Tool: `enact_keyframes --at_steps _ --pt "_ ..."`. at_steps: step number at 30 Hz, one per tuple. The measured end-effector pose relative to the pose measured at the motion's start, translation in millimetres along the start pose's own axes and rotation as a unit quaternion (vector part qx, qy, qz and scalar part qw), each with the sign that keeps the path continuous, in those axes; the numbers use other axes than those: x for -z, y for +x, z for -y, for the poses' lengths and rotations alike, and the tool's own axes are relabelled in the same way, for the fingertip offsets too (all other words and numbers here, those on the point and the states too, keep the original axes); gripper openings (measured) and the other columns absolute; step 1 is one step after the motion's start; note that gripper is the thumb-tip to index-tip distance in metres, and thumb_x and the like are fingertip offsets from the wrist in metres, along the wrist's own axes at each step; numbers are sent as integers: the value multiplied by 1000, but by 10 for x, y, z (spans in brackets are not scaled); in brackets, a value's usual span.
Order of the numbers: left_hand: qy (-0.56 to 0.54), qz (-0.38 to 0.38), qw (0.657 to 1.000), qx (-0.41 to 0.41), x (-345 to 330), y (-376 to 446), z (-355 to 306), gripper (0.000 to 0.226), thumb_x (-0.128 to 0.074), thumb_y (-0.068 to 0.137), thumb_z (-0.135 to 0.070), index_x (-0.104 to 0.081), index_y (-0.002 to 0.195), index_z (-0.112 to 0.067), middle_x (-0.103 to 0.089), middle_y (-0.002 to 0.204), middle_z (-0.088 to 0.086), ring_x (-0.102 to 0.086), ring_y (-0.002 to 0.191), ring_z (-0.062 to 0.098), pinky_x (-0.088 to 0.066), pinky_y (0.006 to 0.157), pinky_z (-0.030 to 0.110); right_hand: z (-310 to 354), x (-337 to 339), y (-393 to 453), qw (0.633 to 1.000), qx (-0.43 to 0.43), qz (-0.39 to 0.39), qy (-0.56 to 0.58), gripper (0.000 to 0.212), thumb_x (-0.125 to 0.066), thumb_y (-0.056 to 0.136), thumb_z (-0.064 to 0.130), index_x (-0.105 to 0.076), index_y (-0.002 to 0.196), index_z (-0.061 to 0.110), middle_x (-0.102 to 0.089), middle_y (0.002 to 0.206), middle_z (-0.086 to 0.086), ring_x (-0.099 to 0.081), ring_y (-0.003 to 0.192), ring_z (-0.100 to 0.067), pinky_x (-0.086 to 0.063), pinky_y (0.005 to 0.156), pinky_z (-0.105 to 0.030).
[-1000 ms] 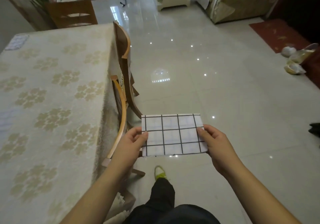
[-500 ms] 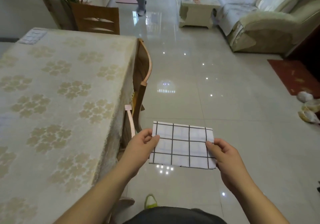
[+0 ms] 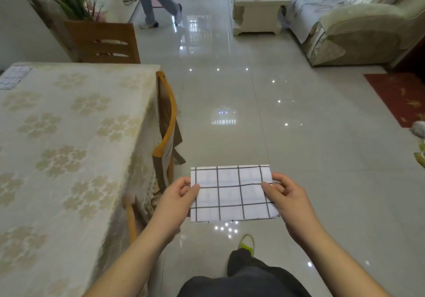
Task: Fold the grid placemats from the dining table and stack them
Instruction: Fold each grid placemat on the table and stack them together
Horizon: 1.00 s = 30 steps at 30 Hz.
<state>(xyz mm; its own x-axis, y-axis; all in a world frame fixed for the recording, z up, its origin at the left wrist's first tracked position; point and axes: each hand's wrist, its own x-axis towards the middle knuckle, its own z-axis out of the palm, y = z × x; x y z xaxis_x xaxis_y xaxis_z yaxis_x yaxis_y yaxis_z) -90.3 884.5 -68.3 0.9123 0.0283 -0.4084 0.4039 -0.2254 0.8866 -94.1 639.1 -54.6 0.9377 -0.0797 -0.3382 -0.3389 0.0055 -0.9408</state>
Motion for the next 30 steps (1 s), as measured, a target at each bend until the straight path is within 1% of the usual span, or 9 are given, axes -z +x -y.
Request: enact_keyframes --at_steps 3,7,10,13,15,17,21,26,30 --pt "5 -28 1000 10 -165 376 -253 14 -53 98 -30 -65 96 -24 -72 89 10 -67 90 33 -55 81 47 222 164 468 1000 9 19 -3 15 -60 94 6 -62 97 20 -54 48 12 -53 48 1 -44 53 -10" --pt "-43 -80 996 3 -310 783 -605 13 -53 98 -19 -65 99 -16 -76 86 0 -72 79 17 -51 68 32 486 306 1003 998 15 50 -25 10 -62 93 8 -64 98 16 -46 47 12 -47 47 -2 -41 54 -12" --pt "-56 -120 991 4 -326 1020 -779 11 -55 98 -22 -65 99 -19 -76 84 -2 -72 73 13 -51 65 31 561 321 1356 996 16 78 -42 10 -64 92 12 -66 100 17 -50 54 6 -51 55 -9 -44 58 -18" --pt "-47 -147 988 -1 -289 1232 -885 12 -54 98 -22 -65 97 -19 -75 82 2 -72 72 18 -54 65 35 611 233 1650 994 10 97 -45 9 -63 92 10 -67 99 15 -53 55 7 -54 56 -9 -46 60 -21" --pt "-48 -158 986 6 -229 1408 -937 12 -54 99 -22 -65 97 -17 -75 82 7 -72 73 23 -55 69 42 631 144 1867 993 1 110 -46 10 -64 92 12 -68 99 18 -58 62 -5 -60 63 -20 -52 66 -33" --pt "-52 -163 985 13 -129 1633 -980 12 -53 99 -21 -64 97 -16 -76 81 5 -72 70 21 -55 65 38 671 42 2114 992 -10 119 -46 13 -64 92 13 -68 103 18 -64 75 -22 -65 73 -36 -56 76 -44" --pt "-106 -162 981 21 101 2161 -1055 10 -54 98 -19 -63 98 -14 -76 82 4 -72 69 20 -54 58 27 842 -210 2663 990 -19 134 -43 15 -62 93 11 -67 106 17 -70 82 -20 -70 77 -31 -58 73 -36" --pt "-115 -148 982 22 379 2864 -1194 10 -56 98 -25 -64 101 -20 -77 89 3 -74 82 23 -58 77 45 1151 -527 3434 989 -10 129 -75 15 -63 92 9 -67 105 17 -56 61 -2 -57 63 -16 -47 65 -26" --pt "-31 -120 992 2 627 3320 -1400 21 -53 90 -51 -61 99 -34 -72 84 7 -71 81 26 -58 79 51 1446 -705 3905 991 5 109 -73 16 -61 93 9 -67 106 18 -58 63 -4 -58 63 -14 -47 62 -20"
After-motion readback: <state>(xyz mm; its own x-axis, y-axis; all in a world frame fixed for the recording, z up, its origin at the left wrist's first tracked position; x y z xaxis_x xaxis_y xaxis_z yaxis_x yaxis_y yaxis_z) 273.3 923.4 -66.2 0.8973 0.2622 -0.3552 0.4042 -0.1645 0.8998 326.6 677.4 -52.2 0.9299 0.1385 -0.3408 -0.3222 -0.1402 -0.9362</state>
